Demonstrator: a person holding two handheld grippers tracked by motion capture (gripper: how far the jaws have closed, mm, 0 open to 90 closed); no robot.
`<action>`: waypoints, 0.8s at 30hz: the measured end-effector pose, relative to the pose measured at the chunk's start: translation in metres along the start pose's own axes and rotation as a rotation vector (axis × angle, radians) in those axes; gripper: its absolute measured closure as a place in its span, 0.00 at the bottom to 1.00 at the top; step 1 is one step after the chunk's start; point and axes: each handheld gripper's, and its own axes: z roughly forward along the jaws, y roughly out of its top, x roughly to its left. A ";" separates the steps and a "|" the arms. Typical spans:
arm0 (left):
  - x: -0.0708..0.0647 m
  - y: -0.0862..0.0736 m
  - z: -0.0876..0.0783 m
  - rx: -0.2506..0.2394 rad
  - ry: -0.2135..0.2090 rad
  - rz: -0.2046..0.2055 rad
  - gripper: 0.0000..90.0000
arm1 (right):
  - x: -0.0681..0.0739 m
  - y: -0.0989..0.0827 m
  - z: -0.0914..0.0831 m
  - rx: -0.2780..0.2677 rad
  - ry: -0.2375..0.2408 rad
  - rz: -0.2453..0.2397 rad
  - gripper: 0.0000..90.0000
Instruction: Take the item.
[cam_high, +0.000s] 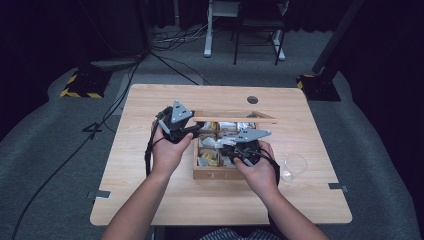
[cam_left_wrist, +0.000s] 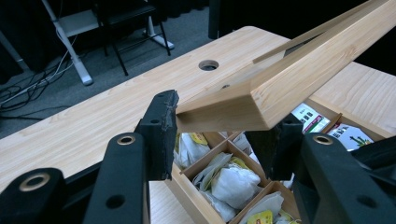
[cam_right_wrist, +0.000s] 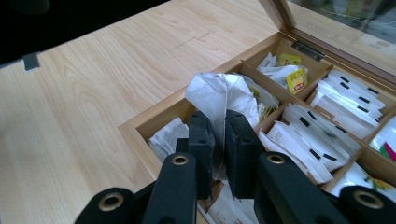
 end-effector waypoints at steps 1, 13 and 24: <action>0.000 0.000 0.000 0.002 0.000 0.003 0.60 | -0.001 -0.001 -0.003 -0.005 0.001 0.007 0.91; 0.000 -0.001 0.000 0.003 -0.005 -0.003 0.60 | -0.011 -0.008 -0.044 -0.048 -0.029 0.025 0.91; 0.000 -0.001 0.000 0.005 -0.005 0.001 0.60 | -0.026 -0.024 -0.079 -0.073 -0.077 0.066 0.91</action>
